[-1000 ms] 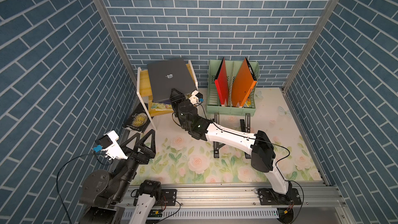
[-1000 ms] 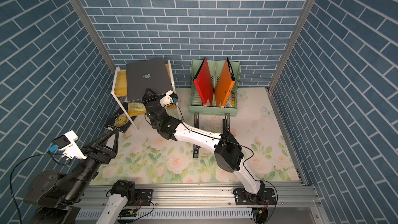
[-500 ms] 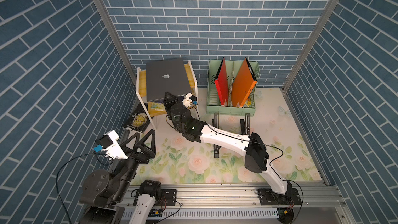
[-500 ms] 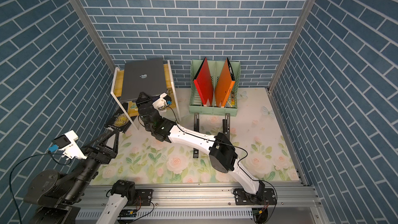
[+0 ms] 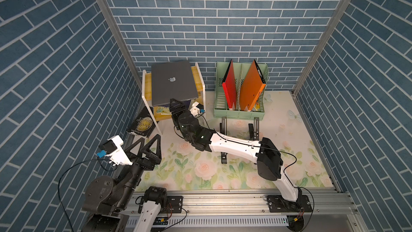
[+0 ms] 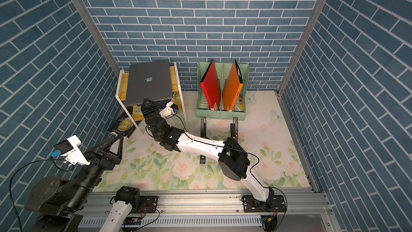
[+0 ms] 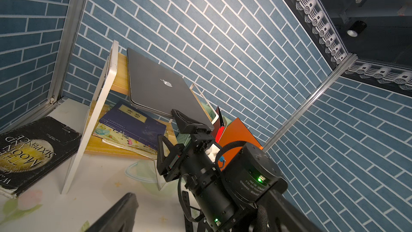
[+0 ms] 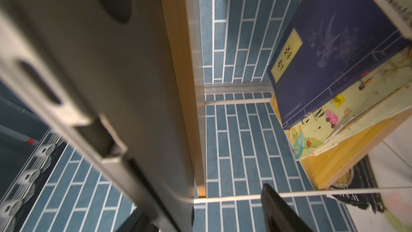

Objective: Close the laptop lid and set it aside
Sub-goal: Place the laptop on the shelf, then reset both arms

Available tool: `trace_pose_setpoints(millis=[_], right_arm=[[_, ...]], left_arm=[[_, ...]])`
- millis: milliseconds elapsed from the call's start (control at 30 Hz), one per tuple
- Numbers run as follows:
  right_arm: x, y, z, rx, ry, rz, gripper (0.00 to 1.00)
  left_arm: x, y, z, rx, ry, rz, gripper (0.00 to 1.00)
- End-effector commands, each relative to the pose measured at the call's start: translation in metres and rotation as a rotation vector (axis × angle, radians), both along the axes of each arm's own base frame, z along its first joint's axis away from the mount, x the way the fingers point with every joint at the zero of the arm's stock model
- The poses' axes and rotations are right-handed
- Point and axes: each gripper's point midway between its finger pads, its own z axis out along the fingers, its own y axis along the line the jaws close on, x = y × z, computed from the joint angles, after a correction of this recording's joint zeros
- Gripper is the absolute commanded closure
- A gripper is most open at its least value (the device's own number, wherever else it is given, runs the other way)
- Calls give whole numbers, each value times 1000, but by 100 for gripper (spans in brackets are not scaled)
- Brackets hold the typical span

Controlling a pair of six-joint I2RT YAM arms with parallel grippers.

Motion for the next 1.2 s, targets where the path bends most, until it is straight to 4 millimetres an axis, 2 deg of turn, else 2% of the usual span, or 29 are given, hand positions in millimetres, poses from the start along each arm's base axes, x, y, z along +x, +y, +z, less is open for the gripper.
trace_pose_setpoints(millis=[0, 100, 167, 267, 333, 400, 500, 567, 633, 667, 700, 767, 833, 900, 1000, 1067, 1167], right_arm=[[-22, -30, 25, -37, -85, 57, 27], [-43, -57, 12, -185, -188, 126, 29], [-57, -84, 4, -288, -236, 158, 29], [-77, -134, 3, -290, -334, 170, 29], [-83, -154, -7, -292, -347, 180, 29], [-88, -174, -17, -388, -374, 218, 29], [-91, -201, -33, -779, -503, 270, 29], [-87, -230, -46, -1120, -609, 270, 27], [-77, -269, -59, -1427, -676, 211, 8], [-71, -294, -62, -1546, -676, 139, 2], [-64, -320, -63, -1626, -661, 61, 1], [-51, -368, -60, -1633, -610, -71, 1], [-34, -424, -58, -1548, -525, -226, 1], [-34, -467, -61, -1483, -504, -371, 1], [-41, -520, -71, -1436, -435, -590, 1], [-41, -540, -88, -1442, -371, -633, 1], [-33, -553, -110, -1443, -284, -622, 1]], left_arm=[[-7, 2, 1, 9, -24, 3, 5], [-7, 2, -6, -2, -15, 4, 5], [-6, 2, -13, -18, -2, 3, 5], [-5, 3, -19, -46, 8, 8, 5], [-4, 4, -21, -61, 13, 13, 5], [-1, 0, -27, -63, 28, -3, 5], [11, -11, -54, -70, 97, -56, 5], [21, -19, -82, -76, 164, -88, 6], [31, -24, -109, -76, 225, -104, 6], [36, -25, -121, -74, 250, -105, 6], [41, -25, -132, -70, 271, -100, 6], [51, -24, -149, -59, 298, -85, 6], [62, -22, -161, -47, 312, -58, 6], [75, -20, -171, -20, 318, -38, 6], [92, -16, -189, 11, 353, 1, 5], [104, -16, -190, 19, 340, 11, 4], [121, -11, -192, 60, 354, 49, 2]])
